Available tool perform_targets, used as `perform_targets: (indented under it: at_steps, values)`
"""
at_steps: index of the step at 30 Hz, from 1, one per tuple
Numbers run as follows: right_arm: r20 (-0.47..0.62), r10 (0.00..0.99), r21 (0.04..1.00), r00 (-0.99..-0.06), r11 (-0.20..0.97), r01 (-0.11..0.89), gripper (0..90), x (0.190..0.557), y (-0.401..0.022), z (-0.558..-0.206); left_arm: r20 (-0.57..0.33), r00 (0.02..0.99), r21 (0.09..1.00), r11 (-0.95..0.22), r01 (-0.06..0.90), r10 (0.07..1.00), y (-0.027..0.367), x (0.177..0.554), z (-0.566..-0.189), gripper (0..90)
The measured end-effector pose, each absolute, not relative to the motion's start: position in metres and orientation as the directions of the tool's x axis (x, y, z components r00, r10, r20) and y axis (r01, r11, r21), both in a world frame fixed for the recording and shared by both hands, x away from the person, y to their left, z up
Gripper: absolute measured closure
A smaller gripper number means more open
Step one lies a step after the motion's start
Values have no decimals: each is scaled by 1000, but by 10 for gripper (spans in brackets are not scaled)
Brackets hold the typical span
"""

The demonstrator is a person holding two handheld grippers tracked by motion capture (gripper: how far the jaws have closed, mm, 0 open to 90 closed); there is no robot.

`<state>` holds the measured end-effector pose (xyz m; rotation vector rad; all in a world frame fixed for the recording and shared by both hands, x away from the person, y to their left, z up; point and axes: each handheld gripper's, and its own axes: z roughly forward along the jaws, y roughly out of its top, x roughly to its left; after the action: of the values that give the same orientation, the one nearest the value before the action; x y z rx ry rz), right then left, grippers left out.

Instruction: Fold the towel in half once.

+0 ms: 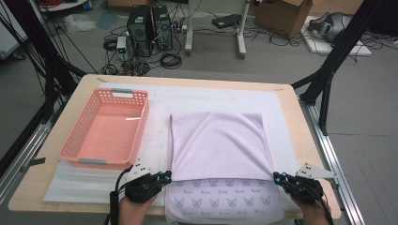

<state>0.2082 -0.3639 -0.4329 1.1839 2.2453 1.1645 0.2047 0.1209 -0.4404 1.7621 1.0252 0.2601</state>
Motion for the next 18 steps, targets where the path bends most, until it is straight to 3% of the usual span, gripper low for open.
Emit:
perform_targets:
  at_steps: [18]
  values:
    - [96, 779, 798, -619, 312, 516, 894, 142, -372, -432, -293, 648, 855, -111, 507, 703, 127, 142, -441, 874]
